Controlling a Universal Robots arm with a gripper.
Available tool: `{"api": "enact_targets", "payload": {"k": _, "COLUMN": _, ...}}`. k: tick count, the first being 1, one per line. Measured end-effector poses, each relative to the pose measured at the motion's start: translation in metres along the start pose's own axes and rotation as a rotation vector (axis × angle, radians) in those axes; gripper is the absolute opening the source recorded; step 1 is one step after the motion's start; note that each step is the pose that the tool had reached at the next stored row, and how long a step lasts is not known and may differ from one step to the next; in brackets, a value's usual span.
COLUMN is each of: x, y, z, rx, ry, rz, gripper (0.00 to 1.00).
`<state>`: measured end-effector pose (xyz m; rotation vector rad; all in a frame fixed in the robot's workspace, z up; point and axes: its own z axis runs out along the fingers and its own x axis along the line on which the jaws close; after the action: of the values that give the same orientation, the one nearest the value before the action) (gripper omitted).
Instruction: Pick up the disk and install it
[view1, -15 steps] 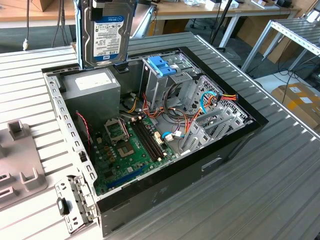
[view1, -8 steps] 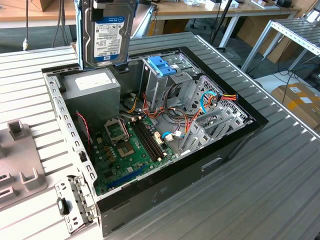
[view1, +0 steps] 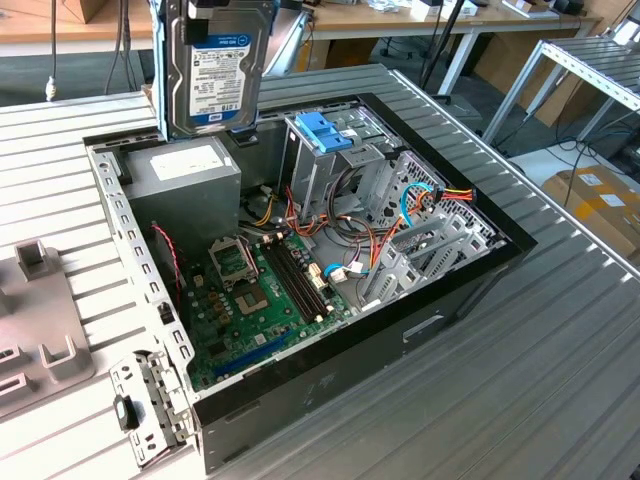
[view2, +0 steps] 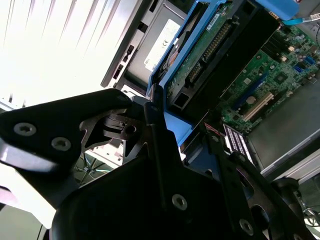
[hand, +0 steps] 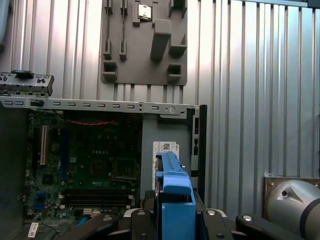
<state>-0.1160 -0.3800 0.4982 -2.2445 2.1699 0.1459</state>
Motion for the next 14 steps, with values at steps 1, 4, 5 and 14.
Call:
{"api": "enact_targets", "payload": {"k": 1, "x": 0.0004, "y": -0.0001, "z": 0.0000, "rx": 0.0000, "ry": 0.0000, "rz": 0.000, "gripper": 0.37}}
{"api": "enact_targets", "payload": {"k": 4, "x": 0.0011, "y": -0.0003, "z": -0.0001, "rx": 0.0000, "ry": 0.0000, "rz": 0.000, "gripper": 0.37}}
{"api": "enact_targets", "payload": {"k": 5, "x": 0.0013, "y": -0.0003, "z": -0.0001, "rx": 0.0000, "ry": 0.0000, "rz": 0.000, "gripper": 0.37}}
{"api": "enact_targets", "payload": {"k": 14, "x": 0.0034, "y": -0.0007, "z": -0.0002, "rx": 0.0000, "ry": 0.0000, "rz": 0.000, "gripper": 0.37}}
